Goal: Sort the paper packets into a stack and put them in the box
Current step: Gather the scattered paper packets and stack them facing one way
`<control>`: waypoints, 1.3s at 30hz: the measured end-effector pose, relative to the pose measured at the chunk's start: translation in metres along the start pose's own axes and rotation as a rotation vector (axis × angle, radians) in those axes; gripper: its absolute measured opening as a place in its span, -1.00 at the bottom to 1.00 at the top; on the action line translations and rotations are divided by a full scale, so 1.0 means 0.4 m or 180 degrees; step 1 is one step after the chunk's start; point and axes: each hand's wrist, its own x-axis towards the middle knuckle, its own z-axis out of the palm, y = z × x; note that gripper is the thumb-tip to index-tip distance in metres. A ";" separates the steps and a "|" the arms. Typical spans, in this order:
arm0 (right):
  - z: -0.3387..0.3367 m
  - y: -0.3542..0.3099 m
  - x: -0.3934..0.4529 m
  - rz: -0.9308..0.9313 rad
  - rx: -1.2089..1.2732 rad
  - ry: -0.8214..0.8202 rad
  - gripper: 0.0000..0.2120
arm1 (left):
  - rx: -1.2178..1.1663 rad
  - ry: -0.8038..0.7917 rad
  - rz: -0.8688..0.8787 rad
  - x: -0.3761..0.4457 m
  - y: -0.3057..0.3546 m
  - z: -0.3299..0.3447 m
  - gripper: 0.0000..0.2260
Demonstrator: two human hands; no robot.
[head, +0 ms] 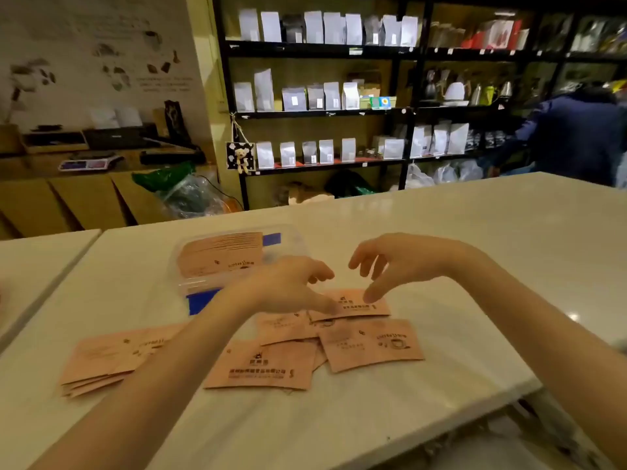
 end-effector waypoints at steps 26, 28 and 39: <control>0.139 0.086 -0.055 0.0039 0.0125 0.0002 -0.41 | 0.0386 0.0157 -0.0095 0.058 -0.004 0.072 -0.35; 0.137 0.087 -0.053 0.0049 0.0140 0.0009 -0.43 | 0.0322 0.0116 -0.0076 0.055 -0.007 0.074 -0.36; 0.093 0.099 -0.070 0.0049 0.0142 -0.0361 -0.49 | 0.0184 -0.0131 -0.0027 0.042 -0.030 0.073 -0.33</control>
